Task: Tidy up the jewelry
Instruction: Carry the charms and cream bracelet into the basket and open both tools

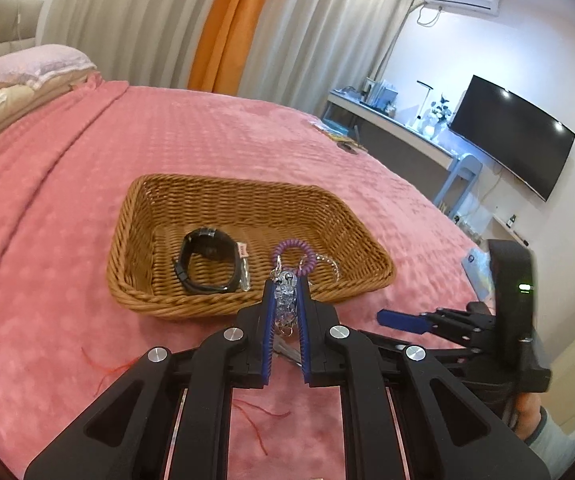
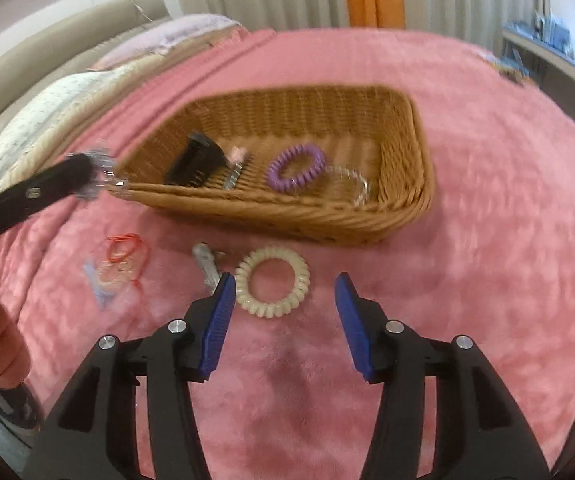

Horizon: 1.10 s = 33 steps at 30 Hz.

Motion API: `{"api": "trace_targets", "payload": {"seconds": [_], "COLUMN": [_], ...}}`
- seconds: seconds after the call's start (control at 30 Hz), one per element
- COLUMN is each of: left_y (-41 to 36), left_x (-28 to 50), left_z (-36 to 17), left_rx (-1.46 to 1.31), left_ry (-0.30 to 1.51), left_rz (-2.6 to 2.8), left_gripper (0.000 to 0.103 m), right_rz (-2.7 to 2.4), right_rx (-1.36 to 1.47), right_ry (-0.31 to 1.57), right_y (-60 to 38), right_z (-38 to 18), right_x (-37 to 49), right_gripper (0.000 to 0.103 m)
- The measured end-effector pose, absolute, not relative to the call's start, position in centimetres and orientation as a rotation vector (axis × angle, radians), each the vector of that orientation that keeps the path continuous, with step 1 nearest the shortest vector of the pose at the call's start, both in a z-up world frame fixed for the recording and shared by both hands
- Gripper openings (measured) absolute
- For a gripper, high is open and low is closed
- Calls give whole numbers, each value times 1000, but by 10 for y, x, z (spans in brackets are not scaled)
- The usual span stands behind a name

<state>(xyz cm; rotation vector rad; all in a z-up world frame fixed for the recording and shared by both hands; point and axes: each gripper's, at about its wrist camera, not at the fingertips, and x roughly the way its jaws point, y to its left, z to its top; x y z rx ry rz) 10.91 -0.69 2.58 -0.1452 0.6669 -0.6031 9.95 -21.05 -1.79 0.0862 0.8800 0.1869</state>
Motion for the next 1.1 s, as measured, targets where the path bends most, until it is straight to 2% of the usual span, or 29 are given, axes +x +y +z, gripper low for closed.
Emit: {"api": "trace_targets", "payload": {"seconds": [0.1, 0.2, 0.27, 0.3, 0.5, 0.7, 0.9, 1.1], "left_y": [-5, -6, -8, -9, -12, -20, -32, -40], "left_x": [113, 115, 116, 116, 115, 117, 135, 181], "left_z": [28, 28, 28, 28, 33, 50, 69, 48], "left_rx": [-148, -146, -139, -135, -129, -113, -107, -180], "left_ry": [659, 661, 664, 664, 657, 613, 570, 643], "left_rz": [-607, -608, -608, -609, -624, -640, -658, -695], "left_gripper": [9, 9, 9, 9, 9, 9, 9, 9], "right_rz": [173, 153, 143, 155, 185, 169, 118, 86], "right_rx": [80, 38, -16, -29, -38, -16, 45, 75], "right_ry": [918, 968, 947, 942, 885, 728, 663, 708], "right_y": [-206, -196, -189, -187, -187, -197, -212, -215], "right_z": [-30, -45, -46, -45, -24, 38, 73, 56], "right_x": [117, 127, 123, 120, 92, 74, 119, 169], "right_gripper": [44, 26, 20, 10, 10, 9, 9, 9]}}
